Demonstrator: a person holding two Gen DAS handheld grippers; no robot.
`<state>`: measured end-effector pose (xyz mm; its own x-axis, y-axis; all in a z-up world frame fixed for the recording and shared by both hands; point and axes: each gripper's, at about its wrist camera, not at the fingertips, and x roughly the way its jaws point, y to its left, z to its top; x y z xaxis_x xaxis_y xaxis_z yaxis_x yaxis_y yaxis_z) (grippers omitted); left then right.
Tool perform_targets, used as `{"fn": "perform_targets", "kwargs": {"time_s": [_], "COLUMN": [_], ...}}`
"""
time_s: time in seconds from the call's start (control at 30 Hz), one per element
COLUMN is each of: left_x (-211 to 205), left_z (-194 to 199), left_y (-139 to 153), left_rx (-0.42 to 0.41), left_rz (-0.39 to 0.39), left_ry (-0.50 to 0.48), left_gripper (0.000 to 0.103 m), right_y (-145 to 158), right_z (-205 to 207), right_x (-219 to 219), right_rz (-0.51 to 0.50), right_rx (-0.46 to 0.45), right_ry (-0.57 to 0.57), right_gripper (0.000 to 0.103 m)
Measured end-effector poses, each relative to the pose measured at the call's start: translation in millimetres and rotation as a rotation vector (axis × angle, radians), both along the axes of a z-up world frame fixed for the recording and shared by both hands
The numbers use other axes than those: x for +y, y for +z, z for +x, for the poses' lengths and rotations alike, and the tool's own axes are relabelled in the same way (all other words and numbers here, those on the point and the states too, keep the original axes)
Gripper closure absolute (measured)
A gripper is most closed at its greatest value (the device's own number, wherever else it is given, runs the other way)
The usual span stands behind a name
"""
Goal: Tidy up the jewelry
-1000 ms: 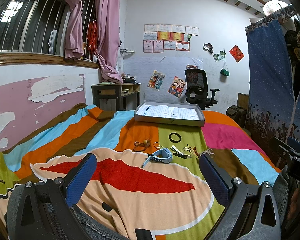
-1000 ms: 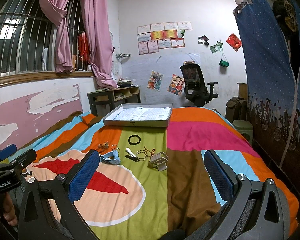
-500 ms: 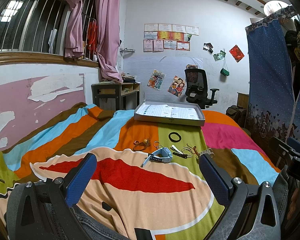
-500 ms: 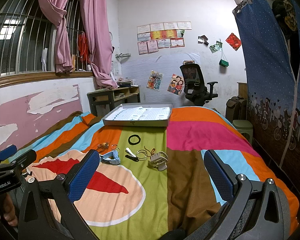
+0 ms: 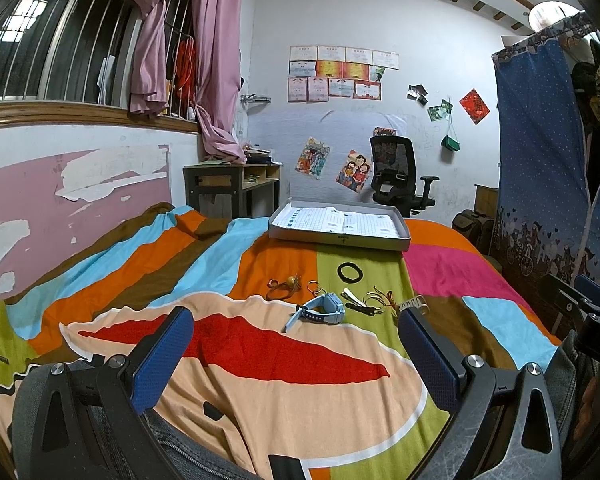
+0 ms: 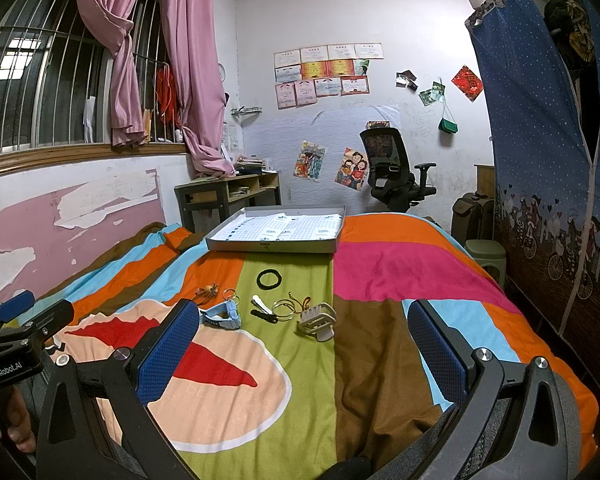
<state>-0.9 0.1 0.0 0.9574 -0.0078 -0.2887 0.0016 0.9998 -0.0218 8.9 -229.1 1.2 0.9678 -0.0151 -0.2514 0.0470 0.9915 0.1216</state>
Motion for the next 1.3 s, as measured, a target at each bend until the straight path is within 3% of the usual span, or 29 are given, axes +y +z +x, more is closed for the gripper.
{"fn": "perform_targets", "kwargs": {"time_s": [0.7, 0.83, 1.0, 1.3], "left_x": [-1.9, -3.7, -2.8, -0.7], "left_z": [-1.2, -1.0, 12.4, 89.3], "left_y": [-2.8, -6.9, -10.7, 7.0], "left_rx": [0.012, 0.038, 0.068, 0.207], "left_rz": [-0.004, -0.012, -0.042, -0.074], "left_ry": [-0.001, -0.014, -0.037, -0.082], "left_gripper": [0.0, 0.0, 0.0, 0.0], "right_y": [-0.5, 3.0, 3.5, 37.4], "right_z": [-0.5, 1.0, 10.7, 72.7], "right_x": [-1.4, -7.0, -14.0, -30.1], "right_rz": [0.006, 0.044, 0.034, 0.009], "right_rx": [-0.002, 0.003, -0.002, -0.051], "right_ry": [-0.002, -0.001, -0.001, -0.032], "right_gripper": [0.001, 0.001, 0.001, 0.001]}}
